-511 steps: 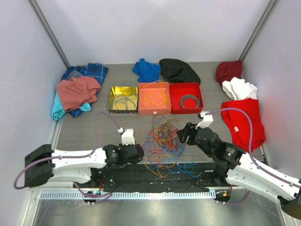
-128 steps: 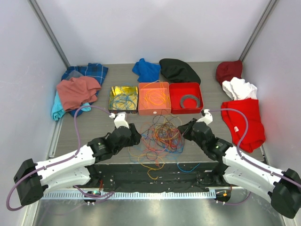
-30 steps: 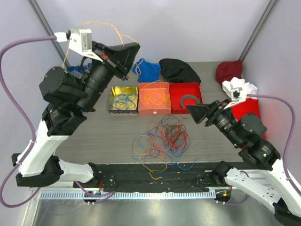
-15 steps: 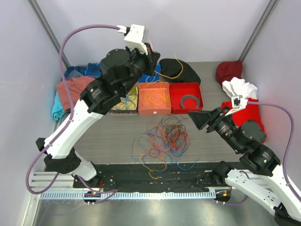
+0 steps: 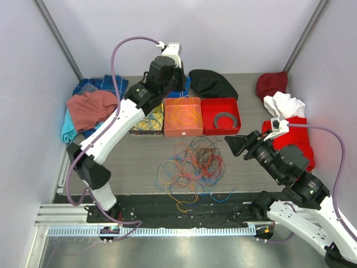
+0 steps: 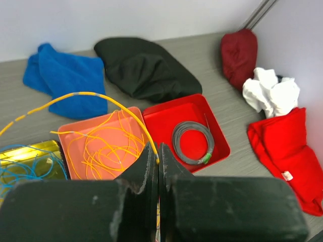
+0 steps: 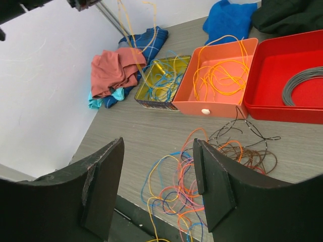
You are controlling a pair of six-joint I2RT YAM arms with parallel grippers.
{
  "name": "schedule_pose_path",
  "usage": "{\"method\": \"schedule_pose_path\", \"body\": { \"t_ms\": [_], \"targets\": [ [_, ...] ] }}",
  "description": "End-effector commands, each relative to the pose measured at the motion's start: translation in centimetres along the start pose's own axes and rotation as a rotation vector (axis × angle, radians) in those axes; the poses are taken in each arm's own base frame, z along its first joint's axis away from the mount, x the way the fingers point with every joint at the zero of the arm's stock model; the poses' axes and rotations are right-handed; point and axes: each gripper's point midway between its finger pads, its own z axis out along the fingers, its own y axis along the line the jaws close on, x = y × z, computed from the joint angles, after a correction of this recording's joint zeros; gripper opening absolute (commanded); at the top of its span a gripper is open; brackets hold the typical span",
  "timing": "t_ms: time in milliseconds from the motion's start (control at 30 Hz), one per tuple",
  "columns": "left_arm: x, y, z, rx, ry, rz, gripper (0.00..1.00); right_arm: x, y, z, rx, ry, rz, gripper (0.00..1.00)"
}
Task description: Untangle the cables
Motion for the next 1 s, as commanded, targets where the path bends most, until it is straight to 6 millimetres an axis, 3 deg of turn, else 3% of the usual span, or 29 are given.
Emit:
{"method": "schedule_pose_path", "body": {
  "t_ms": [0,233,400,800,933,967],
  "targets": [
    [-0.3,0.1,1.8,0.053,0.000,-0.066,0.00,-0.4,-0.7,0.2,0.030,-0.026,-0.040,0.65],
    [2.7,1.3,5.0,0.046,0.062,-0.095,0.00,0.5,-1.9,0.7,0.070,-0.006,-0.085,0.65],
    [5.9,1.9,7.1,0.049,0.102,-0.101,0.00,1.1,-2.5,0.9,0.089,0.007,-0.109,0.65],
    [13.4,3.7,9.6,0.022,0.230,-0.095,0.00,2.6,-3.5,1.6,0.117,0.041,-0.130,0.64],
    [16.1,4.5,11.3,-0.018,0.272,-0.063,0.00,2.7,-3.6,1.9,0.117,0.044,-0.129,0.64],
    [15.9,4.3,11.6,-0.024,0.273,-0.053,0.00,2.8,-3.6,1.9,0.119,0.047,-0.130,0.64]
  ]
}}
